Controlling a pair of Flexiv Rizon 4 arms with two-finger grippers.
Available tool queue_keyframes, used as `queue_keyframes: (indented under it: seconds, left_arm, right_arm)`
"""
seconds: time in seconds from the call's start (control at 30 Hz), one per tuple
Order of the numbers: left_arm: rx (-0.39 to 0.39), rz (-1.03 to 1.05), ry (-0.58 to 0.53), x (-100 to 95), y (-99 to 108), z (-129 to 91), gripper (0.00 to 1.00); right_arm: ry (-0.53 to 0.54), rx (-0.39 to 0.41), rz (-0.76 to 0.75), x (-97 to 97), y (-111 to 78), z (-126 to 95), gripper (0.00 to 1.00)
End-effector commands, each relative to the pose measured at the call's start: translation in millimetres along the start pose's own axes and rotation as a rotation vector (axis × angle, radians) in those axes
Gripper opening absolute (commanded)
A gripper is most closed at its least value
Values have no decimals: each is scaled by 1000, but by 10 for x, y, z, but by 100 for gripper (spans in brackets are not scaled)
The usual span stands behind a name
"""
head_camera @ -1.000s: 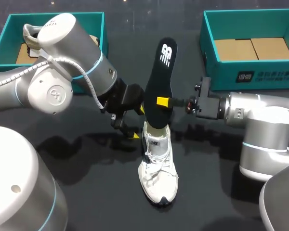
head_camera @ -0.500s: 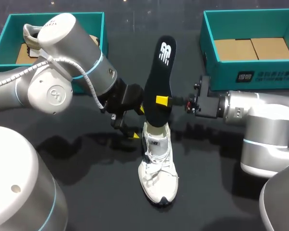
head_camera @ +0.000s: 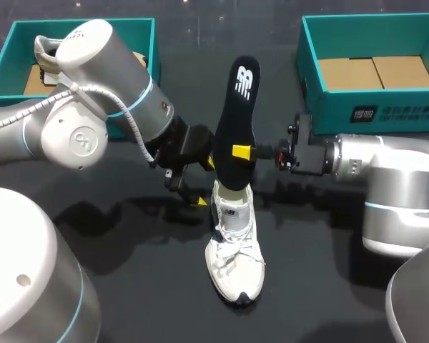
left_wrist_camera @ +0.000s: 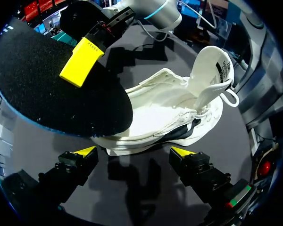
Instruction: Take the shoe out of the shoebox, open the shoe tongue, remove and reinsert the insole, then place the shoe into the shoebox
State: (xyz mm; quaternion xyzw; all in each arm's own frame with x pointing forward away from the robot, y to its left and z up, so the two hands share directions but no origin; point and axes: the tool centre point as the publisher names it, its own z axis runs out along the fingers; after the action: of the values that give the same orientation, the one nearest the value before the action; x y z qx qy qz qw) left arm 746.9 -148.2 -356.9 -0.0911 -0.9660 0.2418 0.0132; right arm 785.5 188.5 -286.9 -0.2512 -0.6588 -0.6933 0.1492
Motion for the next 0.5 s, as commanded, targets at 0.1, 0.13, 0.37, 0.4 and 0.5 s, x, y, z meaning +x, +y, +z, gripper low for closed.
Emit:
queue_keyframes:
  seconds: [0.1, 0.13, 0.37, 0.4, 0.5]
  left_arm:
    - [-1, 0, 0, -2, 0, 5, 100]
    - [-1, 0, 0, -2, 0, 5, 100]
    - [-1, 0, 0, -2, 0, 5, 100]
    - [-1, 0, 0, -2, 0, 5, 100]
    - [-1, 0, 0, -2, 0, 5, 100]
  right_arm:
    - [11, -1, -4, 3, -33, 6, 0]
    - [14, -2, -6, 7, -38, 11, 0]
    - [29, 6, -10, 17, -75, 61, 0]
    - [29, 7, -10, 15, -83, 63, 0]
    - [30, 7, -5, 6, -105, 46, 0]
